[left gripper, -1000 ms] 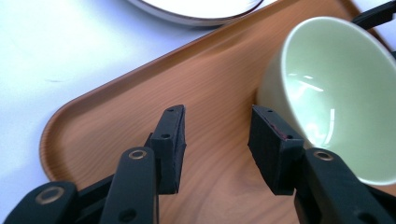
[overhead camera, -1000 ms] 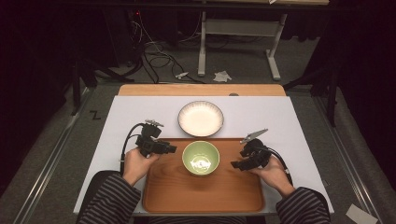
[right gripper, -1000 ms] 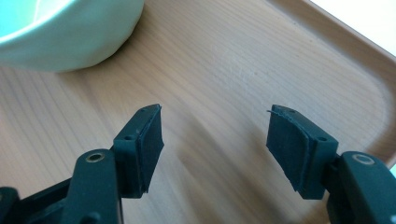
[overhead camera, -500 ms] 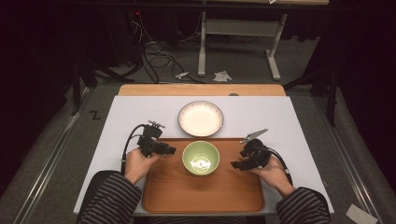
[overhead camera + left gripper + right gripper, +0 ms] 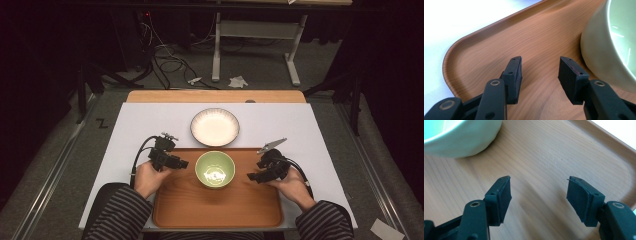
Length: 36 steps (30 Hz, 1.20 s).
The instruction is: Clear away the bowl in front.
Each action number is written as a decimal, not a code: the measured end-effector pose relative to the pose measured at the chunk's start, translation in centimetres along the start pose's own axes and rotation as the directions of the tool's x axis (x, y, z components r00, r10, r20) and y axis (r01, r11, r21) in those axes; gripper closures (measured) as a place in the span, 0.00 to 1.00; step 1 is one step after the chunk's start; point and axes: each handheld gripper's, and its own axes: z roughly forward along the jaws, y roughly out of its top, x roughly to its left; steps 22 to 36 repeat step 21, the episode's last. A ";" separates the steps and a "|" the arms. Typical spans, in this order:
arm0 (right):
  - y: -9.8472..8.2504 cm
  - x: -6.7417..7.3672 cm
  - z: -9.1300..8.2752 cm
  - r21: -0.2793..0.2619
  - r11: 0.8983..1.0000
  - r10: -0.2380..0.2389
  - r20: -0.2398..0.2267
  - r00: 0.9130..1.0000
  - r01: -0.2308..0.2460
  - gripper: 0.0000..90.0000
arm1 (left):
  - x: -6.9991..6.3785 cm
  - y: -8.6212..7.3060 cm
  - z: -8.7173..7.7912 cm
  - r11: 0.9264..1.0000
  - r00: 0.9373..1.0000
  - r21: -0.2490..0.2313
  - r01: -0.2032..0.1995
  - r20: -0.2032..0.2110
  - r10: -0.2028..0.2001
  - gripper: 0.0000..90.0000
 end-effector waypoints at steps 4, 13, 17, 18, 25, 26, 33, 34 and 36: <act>0.0 0.1 -0.1 -0.001 1.000 -0.005 0.000 1.000 0.005 0.42 | 0.0 0.0 -0.1 1.000 1.000 -0.005 0.003 0.002 -0.003 0.60; 0.0 0.0 -0.1 -0.001 1.000 -0.007 -0.001 1.000 0.007 0.42 | 0.1 -0.2 0.0 1.000 1.000 0.002 0.002 -0.003 -0.002 0.59; 0.0 0.0 -0.1 -0.003 1.000 -0.009 -0.001 1.000 0.009 0.42 | 0.1 -0.3 0.0 1.000 1.000 0.005 0.001 -0.002 -0.001 0.58; 0.0 0.0 -0.1 -0.003 1.000 -0.009 -0.001 1.000 0.009 0.42 | 0.1 -0.3 0.0 1.000 1.000 0.005 0.001 -0.002 -0.001 0.58; 0.0 0.0 -0.1 -0.004 1.000 -0.006 -0.005 1.000 0.006 0.42 | 0.1 -0.3 0.0 1.000 1.000 0.006 0.000 -0.002 0.000 0.58; 0.0 0.0 -0.1 -0.004 1.000 -0.006 -0.005 1.000 0.006 0.42 | 0.1 -0.3 0.0 1.000 1.000 0.006 0.000 -0.002 0.000 0.58; 0.0 0.0 -0.1 -0.004 1.000 -0.006 -0.005 1.000 0.006 0.42 | 0.1 -0.3 0.0 1.000 1.000 0.006 0.000 -0.002 0.000 0.58; 0.0 0.0 -0.1 -0.004 1.000 -0.006 -0.005 1.000 0.006 0.42 | 0.1 -0.3 0.0 1.000 1.000 0.006 0.000 -0.002 0.000 0.58; 0.0 0.0 -0.1 -0.004 1.000 -0.006 -0.005 1.000 0.006 0.42 | 0.1 -0.3 0.0 1.000 1.000 0.006 0.000 -0.002 0.000 0.58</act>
